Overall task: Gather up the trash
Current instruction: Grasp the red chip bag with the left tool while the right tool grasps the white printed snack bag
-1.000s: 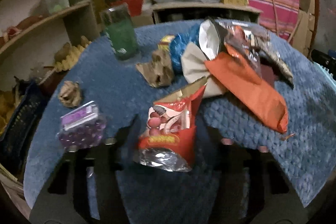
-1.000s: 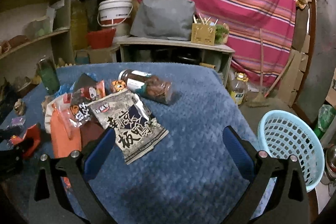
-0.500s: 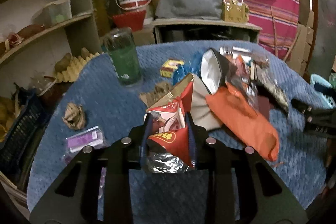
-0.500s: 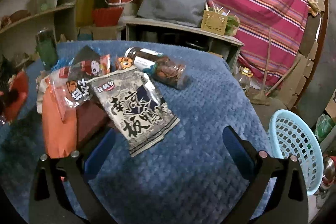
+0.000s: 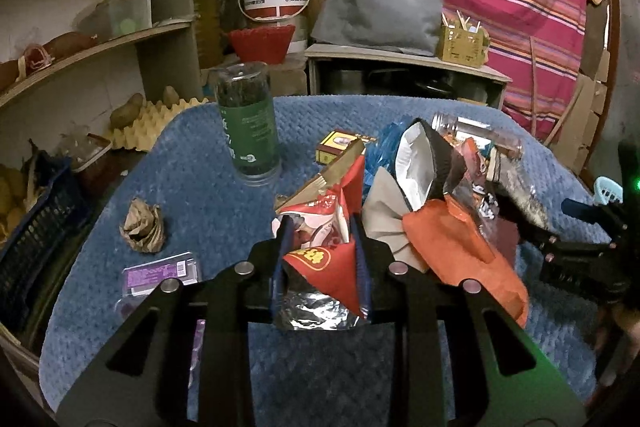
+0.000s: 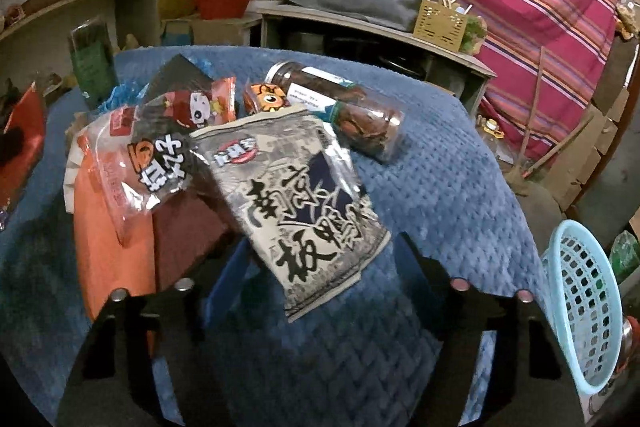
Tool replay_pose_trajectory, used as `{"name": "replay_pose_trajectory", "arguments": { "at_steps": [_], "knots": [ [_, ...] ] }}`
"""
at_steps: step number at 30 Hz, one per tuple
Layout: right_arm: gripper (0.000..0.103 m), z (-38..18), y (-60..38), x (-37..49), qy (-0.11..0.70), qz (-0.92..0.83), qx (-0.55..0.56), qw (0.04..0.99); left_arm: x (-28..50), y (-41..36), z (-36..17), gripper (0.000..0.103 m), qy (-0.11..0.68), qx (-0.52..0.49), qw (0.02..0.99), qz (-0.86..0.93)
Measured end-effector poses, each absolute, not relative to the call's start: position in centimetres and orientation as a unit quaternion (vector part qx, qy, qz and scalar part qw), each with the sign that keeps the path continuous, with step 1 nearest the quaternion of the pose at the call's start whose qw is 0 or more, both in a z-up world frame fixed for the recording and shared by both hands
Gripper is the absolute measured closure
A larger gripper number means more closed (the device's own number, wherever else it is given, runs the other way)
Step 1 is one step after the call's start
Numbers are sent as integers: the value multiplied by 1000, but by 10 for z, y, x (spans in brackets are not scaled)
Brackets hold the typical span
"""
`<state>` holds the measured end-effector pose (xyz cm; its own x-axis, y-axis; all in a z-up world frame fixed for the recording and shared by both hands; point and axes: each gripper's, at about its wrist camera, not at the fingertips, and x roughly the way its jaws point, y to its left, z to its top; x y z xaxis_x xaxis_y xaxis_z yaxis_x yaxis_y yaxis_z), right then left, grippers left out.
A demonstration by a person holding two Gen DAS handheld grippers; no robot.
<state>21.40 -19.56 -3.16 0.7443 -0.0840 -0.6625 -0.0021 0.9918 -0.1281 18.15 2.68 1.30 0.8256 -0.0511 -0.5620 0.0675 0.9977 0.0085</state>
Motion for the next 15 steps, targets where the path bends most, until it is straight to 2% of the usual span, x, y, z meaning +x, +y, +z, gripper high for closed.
{"name": "replay_pose_trajectory", "arguments": {
  "at_steps": [1,6,9,11,15],
  "knots": [
    [42,-30,-196,215,356,-20,-58,932,182,27,12,76,296,14,955,-31],
    [45,-19,-199,215,337,-28,-56,939,182,28,11,76,294,16,955,-26],
    [54,-15,-203,217,333,-30,-51,941,183,30,11,76,295,14,955,-24],
    [67,-16,-207,219,336,-27,-46,940,183,30,11,76,295,12,955,-23],
    [73,-17,-216,222,338,-13,-32,941,184,30,10,76,295,13,955,-22]
  ]
}}
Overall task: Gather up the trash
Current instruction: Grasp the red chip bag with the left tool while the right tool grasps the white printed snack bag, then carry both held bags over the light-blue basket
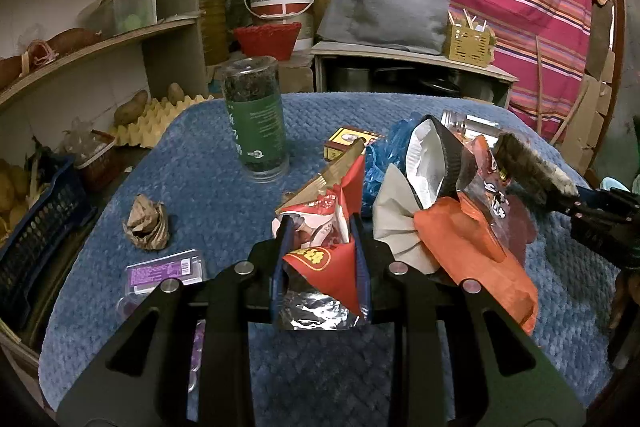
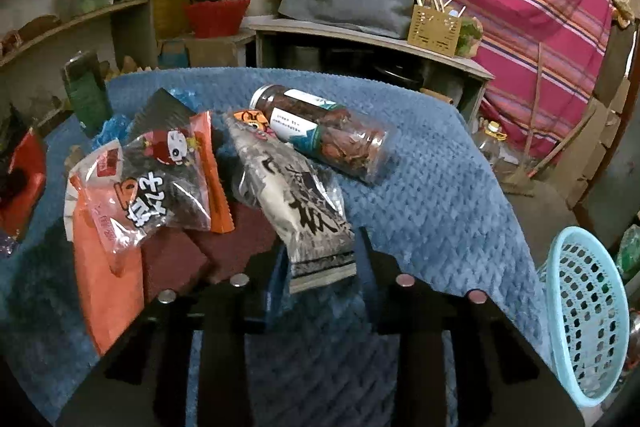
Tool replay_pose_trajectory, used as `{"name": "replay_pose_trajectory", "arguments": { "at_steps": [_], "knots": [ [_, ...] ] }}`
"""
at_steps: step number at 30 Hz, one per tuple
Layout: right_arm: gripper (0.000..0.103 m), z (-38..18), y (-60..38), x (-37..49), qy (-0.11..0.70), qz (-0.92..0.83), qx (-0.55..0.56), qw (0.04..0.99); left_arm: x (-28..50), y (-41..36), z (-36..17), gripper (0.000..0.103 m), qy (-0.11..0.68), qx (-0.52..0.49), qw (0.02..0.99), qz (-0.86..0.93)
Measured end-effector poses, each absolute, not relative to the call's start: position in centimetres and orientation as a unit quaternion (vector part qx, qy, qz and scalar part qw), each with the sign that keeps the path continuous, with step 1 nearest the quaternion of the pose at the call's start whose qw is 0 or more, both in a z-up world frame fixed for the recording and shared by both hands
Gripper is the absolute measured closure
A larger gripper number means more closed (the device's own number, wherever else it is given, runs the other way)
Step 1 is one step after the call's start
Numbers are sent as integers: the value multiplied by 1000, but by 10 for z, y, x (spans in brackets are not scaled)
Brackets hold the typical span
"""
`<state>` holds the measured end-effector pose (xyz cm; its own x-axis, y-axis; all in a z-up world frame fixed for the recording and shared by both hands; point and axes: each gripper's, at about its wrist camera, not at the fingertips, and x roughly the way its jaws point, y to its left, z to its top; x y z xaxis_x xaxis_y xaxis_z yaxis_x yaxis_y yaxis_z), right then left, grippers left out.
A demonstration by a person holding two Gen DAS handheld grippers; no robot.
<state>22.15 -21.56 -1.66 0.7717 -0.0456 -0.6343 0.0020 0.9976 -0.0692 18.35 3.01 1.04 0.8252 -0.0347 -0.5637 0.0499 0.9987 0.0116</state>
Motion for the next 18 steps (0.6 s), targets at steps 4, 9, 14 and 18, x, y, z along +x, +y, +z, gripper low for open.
{"name": "replay_pose_trajectory", "arguments": {
  "at_steps": [4,9,14,18],
  "knots": [
    [85,-12,-216,218,325,8,-32,945,184,30,10,76,293,15,956,-20],
    [88,-5,-221,212,310,34,-27,950,183,29,12,76,288,16,957,-18],
    [88,3,-242,198,299,37,-6,953,177,10,27,76,266,27,963,-21],
    [88,6,-264,184,295,32,8,955,173,-16,39,76,251,35,967,-38]
  ]
}}
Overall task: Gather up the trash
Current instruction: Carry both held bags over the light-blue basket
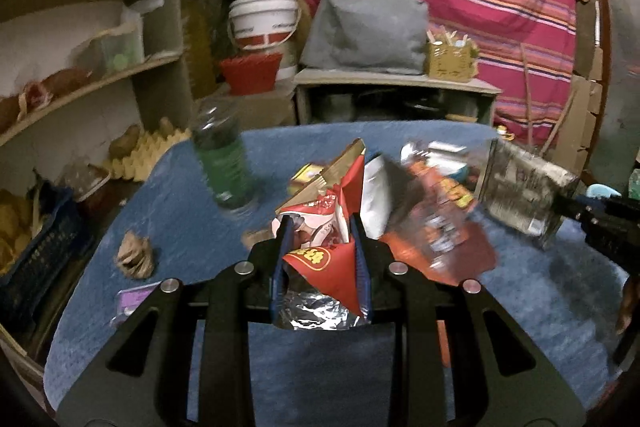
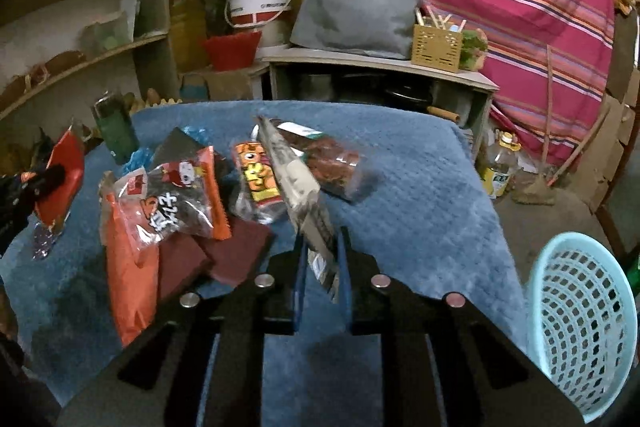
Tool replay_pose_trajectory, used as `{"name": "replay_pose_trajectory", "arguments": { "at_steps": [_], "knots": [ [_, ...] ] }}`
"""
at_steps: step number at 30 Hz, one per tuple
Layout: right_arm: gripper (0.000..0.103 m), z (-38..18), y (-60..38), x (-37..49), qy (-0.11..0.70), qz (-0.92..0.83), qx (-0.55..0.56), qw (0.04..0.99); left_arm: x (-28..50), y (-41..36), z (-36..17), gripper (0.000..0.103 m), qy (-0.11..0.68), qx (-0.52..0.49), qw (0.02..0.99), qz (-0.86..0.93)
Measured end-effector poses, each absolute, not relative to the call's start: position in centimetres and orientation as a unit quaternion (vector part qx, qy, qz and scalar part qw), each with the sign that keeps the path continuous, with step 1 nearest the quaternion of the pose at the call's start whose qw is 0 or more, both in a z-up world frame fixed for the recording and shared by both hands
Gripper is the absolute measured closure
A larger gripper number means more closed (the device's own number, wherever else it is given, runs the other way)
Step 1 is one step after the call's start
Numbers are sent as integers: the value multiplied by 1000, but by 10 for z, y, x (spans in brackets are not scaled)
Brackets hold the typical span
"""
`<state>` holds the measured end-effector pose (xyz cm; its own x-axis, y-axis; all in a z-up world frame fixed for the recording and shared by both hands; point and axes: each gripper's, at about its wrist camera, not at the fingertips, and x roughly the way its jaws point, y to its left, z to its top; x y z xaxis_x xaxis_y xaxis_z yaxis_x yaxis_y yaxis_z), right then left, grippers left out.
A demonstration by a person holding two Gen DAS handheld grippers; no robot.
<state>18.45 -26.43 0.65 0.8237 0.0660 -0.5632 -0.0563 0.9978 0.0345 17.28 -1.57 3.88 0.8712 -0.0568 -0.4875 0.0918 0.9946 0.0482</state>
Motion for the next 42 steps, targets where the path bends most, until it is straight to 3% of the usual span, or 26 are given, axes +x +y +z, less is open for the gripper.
{"name": "replay_pose_trajectory", "arguments": {
  "at_steps": [22,42],
  "knots": [
    [90,35,-449,82,219,-110,101,964,151,-230,47,76,223,67,955,-183],
    [90,-9,-541,75,271,-188,154,931,151,-387,20,76,259,95,916,-291]
  ]
}}
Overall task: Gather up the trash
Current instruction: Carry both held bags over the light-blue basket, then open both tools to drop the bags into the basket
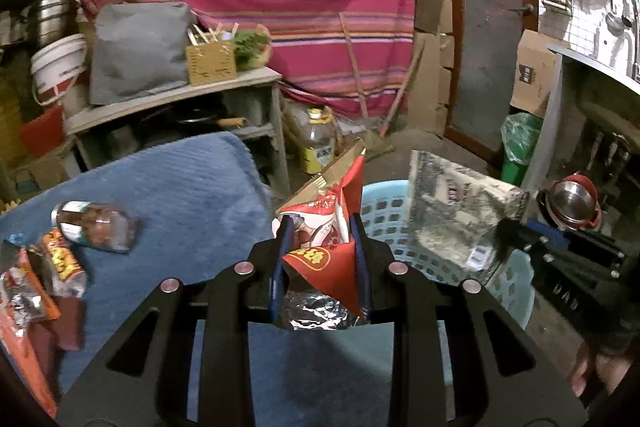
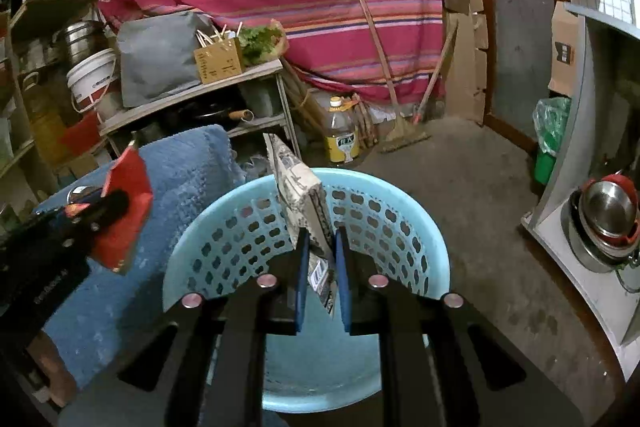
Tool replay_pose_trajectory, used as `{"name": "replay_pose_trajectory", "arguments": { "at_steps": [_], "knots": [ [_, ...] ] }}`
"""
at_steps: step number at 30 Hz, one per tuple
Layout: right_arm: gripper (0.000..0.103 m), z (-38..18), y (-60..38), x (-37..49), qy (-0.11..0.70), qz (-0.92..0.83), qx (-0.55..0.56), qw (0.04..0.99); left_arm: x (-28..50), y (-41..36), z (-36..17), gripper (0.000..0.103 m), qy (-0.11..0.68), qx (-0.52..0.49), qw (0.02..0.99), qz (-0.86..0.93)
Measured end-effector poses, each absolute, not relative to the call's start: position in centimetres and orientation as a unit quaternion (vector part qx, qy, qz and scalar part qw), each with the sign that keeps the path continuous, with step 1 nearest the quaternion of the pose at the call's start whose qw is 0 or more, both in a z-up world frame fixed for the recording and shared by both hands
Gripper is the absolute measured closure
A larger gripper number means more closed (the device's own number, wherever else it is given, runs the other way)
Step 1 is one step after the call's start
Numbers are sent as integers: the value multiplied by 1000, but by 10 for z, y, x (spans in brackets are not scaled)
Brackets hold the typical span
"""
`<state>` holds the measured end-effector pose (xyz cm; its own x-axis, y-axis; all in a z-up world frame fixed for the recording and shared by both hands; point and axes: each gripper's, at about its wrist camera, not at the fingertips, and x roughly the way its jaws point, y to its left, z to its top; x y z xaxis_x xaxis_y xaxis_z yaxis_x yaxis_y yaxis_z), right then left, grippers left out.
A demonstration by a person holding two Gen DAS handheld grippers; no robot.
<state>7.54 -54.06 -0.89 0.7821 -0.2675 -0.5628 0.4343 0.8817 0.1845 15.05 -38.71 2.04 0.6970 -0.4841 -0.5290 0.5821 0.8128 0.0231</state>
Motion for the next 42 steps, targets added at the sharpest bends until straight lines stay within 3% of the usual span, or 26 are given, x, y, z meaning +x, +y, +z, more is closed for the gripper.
{"name": "replay_pose_trajectory", "arguments": {
  "at_steps": [11,14,19,23,25,33,34,35,36,39,42],
  "knots": [
    [90,-25,-561,76,285,-200,180,920,178,-425,-1,74,315,99,888,-319],
    [90,-28,-563,76,288,-200,181,919,183,-426,-4,64,327,99,885,-317],
    [90,-28,-560,78,291,-199,180,918,185,-418,-6,29,330,101,888,-305],
    [90,-29,-557,82,294,-195,176,919,185,-404,-3,24,324,105,897,-282],
    [90,-29,-554,84,296,-193,174,919,185,-396,-1,16,313,105,904,-270],
    [87,-33,-543,99,311,-196,157,916,184,-369,6,14,298,115,916,-242],
    [77,-34,-543,101,314,-197,157,915,184,-366,7,14,297,115,917,-240],
    [56,-35,-542,103,317,-204,156,913,184,-363,8,14,296,114,918,-238],
    [49,-35,-541,104,316,-206,156,913,183,-358,10,13,294,114,920,-234],
    [46,-34,-540,106,316,-211,157,912,182,-342,15,12,286,113,924,-226],
    [33,-32,-536,108,315,-213,154,912,181,-320,22,9,277,110,930,-214]
  ]
}}
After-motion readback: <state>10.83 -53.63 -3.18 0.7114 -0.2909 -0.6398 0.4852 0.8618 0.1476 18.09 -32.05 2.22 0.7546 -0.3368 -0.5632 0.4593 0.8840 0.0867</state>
